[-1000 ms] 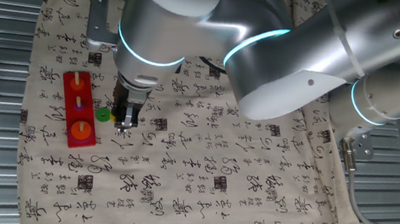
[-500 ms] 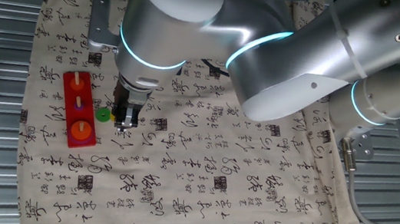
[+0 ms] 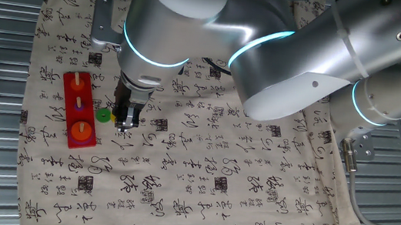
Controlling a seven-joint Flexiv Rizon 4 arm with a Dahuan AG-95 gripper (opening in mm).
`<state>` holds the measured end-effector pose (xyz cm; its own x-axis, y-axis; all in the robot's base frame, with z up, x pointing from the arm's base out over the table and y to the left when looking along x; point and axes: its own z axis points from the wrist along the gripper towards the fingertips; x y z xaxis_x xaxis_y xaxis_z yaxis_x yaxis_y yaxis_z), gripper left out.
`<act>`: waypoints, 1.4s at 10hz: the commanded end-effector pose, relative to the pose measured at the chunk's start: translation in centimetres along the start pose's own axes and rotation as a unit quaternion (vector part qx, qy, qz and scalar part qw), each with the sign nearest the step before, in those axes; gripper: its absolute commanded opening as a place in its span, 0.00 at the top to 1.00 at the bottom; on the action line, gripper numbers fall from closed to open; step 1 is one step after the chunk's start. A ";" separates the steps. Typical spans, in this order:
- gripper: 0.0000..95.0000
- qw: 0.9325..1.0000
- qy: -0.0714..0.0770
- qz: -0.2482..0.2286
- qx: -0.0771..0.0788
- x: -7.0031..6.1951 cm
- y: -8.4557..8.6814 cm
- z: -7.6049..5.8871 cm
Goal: Take out one Hanoi block and throw it aside
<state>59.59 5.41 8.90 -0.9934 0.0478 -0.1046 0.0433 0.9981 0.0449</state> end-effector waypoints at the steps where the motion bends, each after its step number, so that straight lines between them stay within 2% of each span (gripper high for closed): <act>1: 1.00 1.000 0.000 0.001 0.001 0.0 0.0 0.0; 3: 1.00 1.000 0.000 0.001 0.001 0.0 0.0 0.0; 4: 0.80 1.000 0.000 0.001 0.001 0.0 0.0 0.0; 14: 0.80 1.000 0.000 0.001 0.001 0.0 0.0 0.0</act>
<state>59.60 5.40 8.87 -0.9932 0.0505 -0.1045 0.0461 0.9980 0.0438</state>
